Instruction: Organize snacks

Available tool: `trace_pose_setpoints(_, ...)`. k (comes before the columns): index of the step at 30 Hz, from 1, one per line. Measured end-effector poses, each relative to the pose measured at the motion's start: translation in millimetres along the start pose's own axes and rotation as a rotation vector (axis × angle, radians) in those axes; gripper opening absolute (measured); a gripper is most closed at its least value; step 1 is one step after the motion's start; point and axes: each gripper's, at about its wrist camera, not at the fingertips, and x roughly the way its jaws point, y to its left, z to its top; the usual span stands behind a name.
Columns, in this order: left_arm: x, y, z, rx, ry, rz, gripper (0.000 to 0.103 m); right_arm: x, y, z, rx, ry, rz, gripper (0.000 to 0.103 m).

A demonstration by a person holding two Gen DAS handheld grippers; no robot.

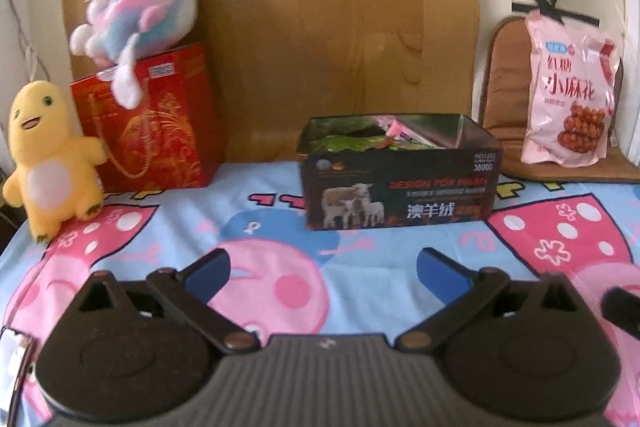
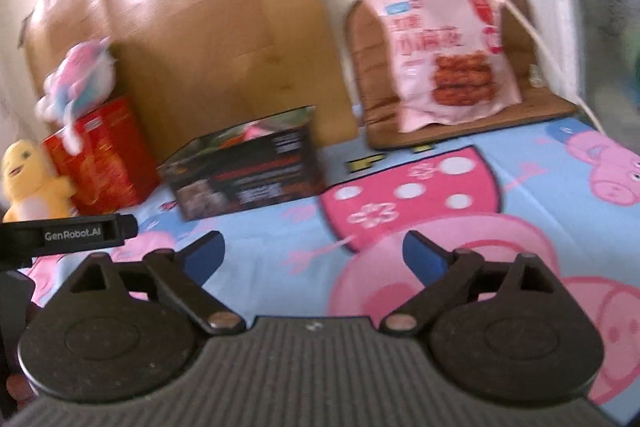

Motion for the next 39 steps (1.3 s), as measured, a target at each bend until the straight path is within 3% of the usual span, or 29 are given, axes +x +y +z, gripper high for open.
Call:
trace_pose_setpoints(5,28,-24,0,0.006,0.059,-0.005,0.103,13,-29,-7,0.072,0.024,-0.071,0.098)
trace_pose_setpoints(9,41,-39,-4,0.054,0.044,0.006,0.103,24,-44,-8,0.131,0.008,-0.110,0.098)
trace_pose_setpoints(15,59,-31,-9,0.074,-0.020,0.093,0.103,66,-36,13,0.109,-0.019,-0.071,0.098)
trace_pose_setpoints(19,69,-9,-12,0.034,-0.047,0.161,0.103,96,-20,18,0.084,0.019,-0.029,0.098)
trace_pose_setpoints(21,76,-2,-13,0.001,-0.017,0.162,0.103,103,-14,13,0.043,0.080,0.022,0.097)
trace_pose_setpoints(33,73,1,-16,-0.014,-0.040,0.149,0.103,101,-9,12,-0.004,0.079,0.046,0.098)
trace_pose_setpoints(39,66,-5,-19,0.018,-0.090,0.156,0.103,99,-5,10,-0.045,0.058,0.070,0.098)
